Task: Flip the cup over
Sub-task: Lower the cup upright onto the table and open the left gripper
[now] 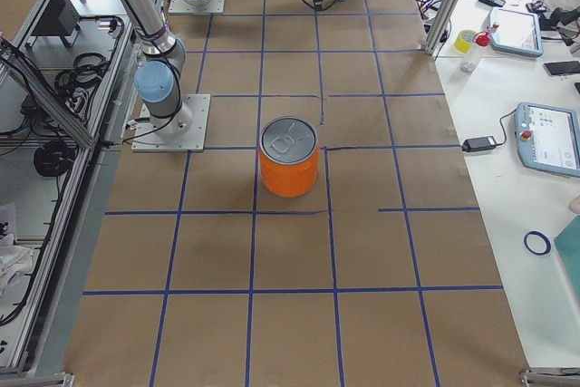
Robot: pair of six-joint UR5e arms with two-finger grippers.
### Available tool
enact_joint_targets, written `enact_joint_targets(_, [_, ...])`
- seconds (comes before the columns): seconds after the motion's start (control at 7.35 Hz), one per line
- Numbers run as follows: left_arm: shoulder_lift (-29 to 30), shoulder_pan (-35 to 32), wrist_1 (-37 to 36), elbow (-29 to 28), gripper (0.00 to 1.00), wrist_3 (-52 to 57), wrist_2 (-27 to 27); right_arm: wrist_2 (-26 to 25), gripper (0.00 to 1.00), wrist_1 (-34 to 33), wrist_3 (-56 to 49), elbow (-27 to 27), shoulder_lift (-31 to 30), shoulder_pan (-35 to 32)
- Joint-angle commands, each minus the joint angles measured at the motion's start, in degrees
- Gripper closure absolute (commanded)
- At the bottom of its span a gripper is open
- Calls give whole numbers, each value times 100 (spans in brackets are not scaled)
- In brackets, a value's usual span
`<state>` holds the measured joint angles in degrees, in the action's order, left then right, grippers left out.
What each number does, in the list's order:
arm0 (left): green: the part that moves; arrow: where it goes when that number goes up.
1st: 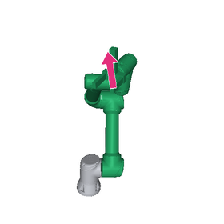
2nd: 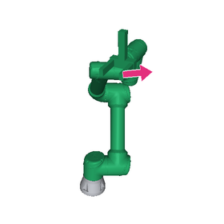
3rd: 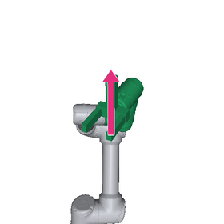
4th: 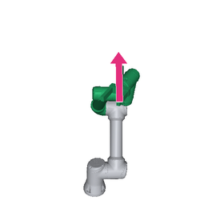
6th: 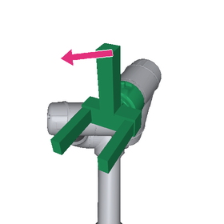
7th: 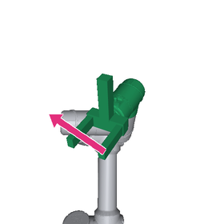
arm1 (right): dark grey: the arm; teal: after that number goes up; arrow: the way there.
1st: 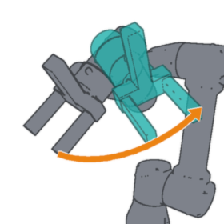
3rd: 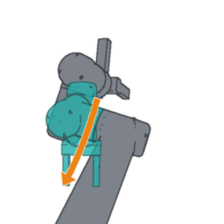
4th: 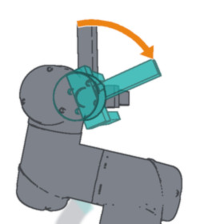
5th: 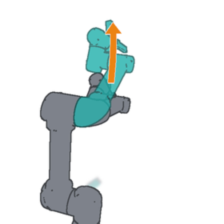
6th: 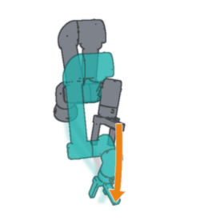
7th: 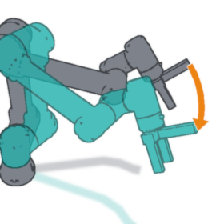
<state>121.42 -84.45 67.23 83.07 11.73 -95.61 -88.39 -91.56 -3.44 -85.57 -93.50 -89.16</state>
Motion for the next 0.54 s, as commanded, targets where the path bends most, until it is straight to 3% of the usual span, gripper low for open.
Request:
enact_joint_targets(0.0, [-4, 16, -8, 25, 0, 31, -10, 50, 0, -2, -25, 23, 103, -5])
enact_joint_targets(0.41, [-467, -97, 149, -63, 0, -39, -10, 41, 0, -11, -16, 5, 121, -5])
